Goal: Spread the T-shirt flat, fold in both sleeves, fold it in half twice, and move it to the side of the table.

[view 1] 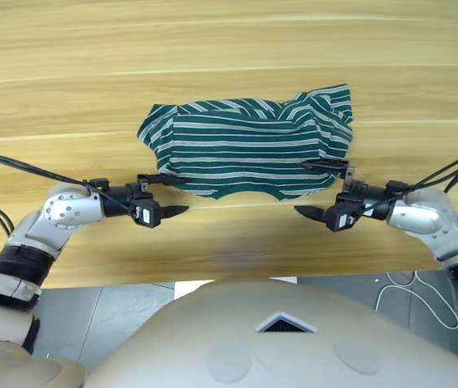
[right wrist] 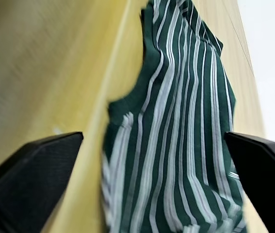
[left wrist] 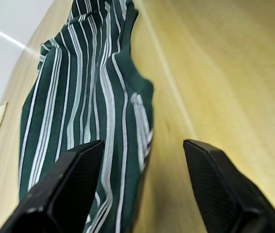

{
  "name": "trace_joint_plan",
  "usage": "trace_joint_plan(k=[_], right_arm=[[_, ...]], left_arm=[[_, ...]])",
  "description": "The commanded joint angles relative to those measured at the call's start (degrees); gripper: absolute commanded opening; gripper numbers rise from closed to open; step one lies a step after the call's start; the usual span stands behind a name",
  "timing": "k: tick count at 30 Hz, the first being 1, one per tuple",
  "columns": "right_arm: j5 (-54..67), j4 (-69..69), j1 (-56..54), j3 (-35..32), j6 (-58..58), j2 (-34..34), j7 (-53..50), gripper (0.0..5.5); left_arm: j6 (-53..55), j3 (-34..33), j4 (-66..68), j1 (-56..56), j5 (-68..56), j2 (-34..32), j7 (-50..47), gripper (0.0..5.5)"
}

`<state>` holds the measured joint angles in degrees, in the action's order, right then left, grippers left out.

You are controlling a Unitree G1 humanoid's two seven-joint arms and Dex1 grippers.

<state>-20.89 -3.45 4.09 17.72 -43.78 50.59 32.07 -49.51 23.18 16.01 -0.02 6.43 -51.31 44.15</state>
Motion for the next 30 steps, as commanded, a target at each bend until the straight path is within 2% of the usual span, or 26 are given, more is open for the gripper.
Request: trace_joint_plan(k=[1,4,12,30], right_arm=[[-4.9,-0.5,2.9,-0.8,3.8,2.8,1.4,5.38],[-5.0,0.2,3.9,-1.8,4.6,3.6,1.0,5.38],[-6.1,-0.6,4.4,-2.2,5.6,3.8,0.7,3.94],[-6.9,-2.1,3.2,-2.1,10.2,1.6,-0.1,0.56]], left_arm=[[2.4,-0.7,2.2,-0.1,5.7,0.6,-1.3,3.08],[3.0,-0.9,4.0,-1.4,8.6,2.0,-3.0,3.08],[3.7,0.1,6.0,-1.9,11.3,3.6,-4.4,3.08],[3.2,0.0,7.2,-2.6,12.0,3.6,-4.4,0.21]])
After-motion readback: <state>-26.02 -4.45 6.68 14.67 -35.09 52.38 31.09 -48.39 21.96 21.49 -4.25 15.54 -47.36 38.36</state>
